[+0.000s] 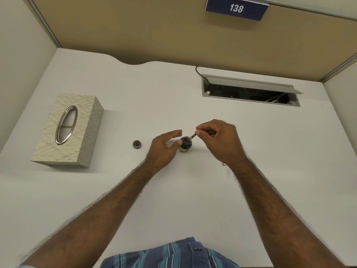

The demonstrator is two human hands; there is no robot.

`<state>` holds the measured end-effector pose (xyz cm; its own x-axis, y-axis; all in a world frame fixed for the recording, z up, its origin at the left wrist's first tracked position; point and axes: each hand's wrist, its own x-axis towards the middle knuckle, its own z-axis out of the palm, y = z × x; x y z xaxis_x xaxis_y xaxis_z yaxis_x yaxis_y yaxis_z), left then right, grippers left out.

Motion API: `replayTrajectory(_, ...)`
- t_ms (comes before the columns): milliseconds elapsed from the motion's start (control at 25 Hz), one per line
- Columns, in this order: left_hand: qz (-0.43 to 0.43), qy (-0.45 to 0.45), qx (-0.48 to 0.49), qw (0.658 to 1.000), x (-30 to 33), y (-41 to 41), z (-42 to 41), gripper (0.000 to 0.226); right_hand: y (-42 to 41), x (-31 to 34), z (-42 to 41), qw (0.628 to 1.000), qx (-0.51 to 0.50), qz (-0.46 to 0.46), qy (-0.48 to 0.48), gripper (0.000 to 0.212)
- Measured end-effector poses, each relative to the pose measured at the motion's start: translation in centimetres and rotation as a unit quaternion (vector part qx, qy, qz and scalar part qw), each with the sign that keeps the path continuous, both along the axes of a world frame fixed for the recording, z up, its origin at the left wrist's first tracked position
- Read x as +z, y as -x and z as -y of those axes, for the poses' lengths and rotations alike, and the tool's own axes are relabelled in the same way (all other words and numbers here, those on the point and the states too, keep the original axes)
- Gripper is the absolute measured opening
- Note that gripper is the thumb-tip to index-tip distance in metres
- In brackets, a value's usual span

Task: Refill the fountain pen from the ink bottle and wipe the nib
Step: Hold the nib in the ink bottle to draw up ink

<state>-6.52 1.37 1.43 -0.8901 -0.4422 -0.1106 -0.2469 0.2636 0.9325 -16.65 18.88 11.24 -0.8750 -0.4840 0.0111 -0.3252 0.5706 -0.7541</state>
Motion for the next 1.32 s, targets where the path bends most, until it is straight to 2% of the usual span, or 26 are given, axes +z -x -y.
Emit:
replayTrajectory(360, 0.005, -0.021, 0.021, 1.000, 0.5, -0.9, -0.5, 0.033, -1.0, -0.1, -0.7, 0.999, -0.018, 0.008, 0.026, 0.008)
replayTrajectory(480, 0.004, -0.040, 0.041, 0.998, 0.8, -1.2, -0.8, 0.034, -1.2, -0.5, -1.0, 0.993, -0.083, 0.044, 0.065, 0.004)
replayTrajectory(640, 0.000, -0.092, 0.082, 0.992, 1.3, -1.6, -1.2, 0.029, -1.8, -1.5, -1.9, 0.972, -0.168, 0.099, 0.132, 0.012)
replayTrajectory(840, 0.009, -0.149, 0.121, 0.981, 1.9, -2.5, -1.7, 0.019, -2.3, -2.7, -2.6, 0.914, -0.261, 0.207, 0.233, 0.012)
replayTrajectory(960, 0.009, -0.183, 0.129, 0.975, 2.3, -2.8, -2.6, 0.023, -2.6, -3.3, -2.8, 0.861, -0.309, 0.279, 0.293, 0.009)
replayTrajectory(1160, 0.030, -0.233, 0.132, 0.963, 2.9, -2.7, -4.5, 0.011, -3.3, -3.8, -2.8, 0.792, -0.342, 0.364, 0.350, 0.012)
replayTrajectory(1320, 0.072, -0.256, 0.106, 0.958, 3.4, -2.1, -6.1, 0.010, -3.8, -3.8, -2.8, 0.716, -0.370, 0.444, 0.393, 0.008)
